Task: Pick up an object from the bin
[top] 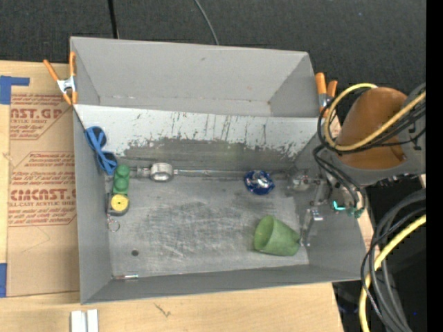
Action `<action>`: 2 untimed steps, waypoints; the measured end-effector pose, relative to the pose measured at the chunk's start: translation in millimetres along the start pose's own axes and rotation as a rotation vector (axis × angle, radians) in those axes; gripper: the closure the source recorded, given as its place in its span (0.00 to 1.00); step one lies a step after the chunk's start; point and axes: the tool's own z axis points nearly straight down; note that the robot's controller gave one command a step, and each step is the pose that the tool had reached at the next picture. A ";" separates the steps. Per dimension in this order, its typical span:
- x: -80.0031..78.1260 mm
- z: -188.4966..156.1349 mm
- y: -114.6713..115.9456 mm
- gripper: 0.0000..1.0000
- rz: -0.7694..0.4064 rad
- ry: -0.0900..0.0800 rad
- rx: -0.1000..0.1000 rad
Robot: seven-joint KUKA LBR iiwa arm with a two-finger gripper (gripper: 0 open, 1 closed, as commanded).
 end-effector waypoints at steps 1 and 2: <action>38.7 57.4 36.5 0.00 0.112 -0.019 0.002; 46.7 27.6 74.5 0.00 0.109 -0.008 -0.002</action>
Offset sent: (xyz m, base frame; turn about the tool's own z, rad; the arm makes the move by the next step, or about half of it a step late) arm -0.0408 0.0358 -0.0582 0.1099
